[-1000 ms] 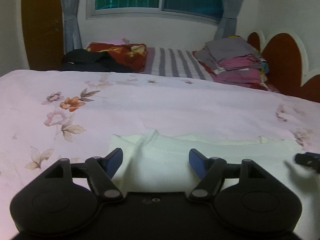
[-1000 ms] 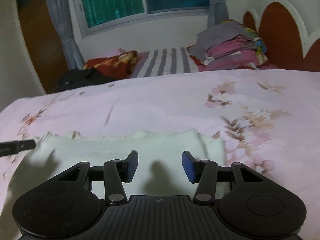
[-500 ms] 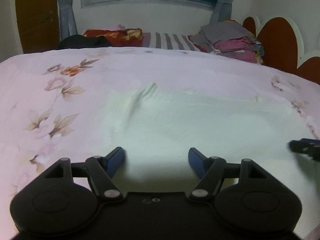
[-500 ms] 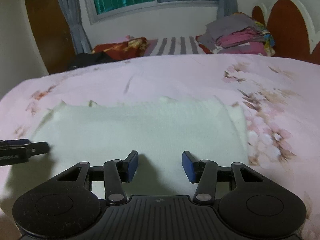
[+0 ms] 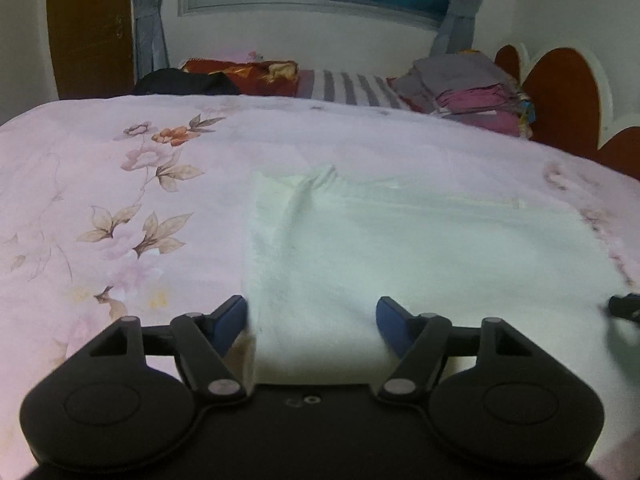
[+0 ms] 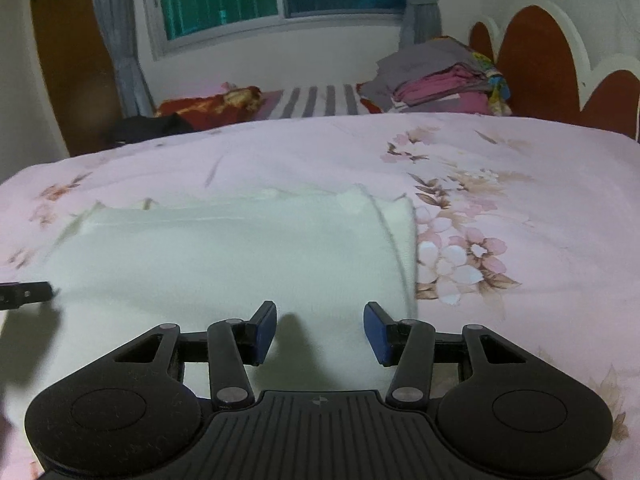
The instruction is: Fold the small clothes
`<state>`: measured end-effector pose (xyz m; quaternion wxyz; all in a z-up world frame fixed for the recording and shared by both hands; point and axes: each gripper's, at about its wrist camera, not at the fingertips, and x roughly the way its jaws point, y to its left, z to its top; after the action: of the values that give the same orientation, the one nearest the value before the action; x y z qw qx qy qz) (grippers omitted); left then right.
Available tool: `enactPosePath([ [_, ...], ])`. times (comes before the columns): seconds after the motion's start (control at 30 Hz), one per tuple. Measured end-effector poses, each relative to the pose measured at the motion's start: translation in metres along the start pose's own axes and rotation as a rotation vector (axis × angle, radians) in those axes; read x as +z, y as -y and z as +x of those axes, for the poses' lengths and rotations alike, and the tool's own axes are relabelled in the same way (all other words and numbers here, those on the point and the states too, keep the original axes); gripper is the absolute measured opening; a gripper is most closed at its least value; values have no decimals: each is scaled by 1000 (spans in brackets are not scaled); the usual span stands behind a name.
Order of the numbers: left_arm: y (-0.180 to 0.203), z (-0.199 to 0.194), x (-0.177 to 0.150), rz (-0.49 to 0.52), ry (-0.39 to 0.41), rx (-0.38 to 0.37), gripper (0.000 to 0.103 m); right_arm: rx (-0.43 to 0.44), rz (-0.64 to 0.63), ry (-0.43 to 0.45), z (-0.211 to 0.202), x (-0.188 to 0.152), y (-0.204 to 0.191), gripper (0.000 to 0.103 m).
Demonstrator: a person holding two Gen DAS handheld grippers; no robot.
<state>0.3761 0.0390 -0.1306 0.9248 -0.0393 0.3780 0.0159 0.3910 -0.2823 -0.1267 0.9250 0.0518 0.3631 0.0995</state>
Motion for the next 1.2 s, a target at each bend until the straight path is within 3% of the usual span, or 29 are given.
enactPosePath([
  [0.23,21,-18,-25,19,-39,-71,71,39,-60,-33,-15,-24,-23,49],
  [0.33,23,-13,-37,34,-83,-49,70,21,-62,-61,-13,-36,-20,49],
  [0.87,26,-21,-44,55,-104,-11,70,-36,-97,-100,-38,-63,0,49],
  [1.03,23,-29,-40,9,-136,-18,71,-12,-88,-103,-44,-54,-5,49],
  [1.2,10,-47,-42,-117,-187,-82,75,60,-70,-72,-54,-45,-22,49],
])
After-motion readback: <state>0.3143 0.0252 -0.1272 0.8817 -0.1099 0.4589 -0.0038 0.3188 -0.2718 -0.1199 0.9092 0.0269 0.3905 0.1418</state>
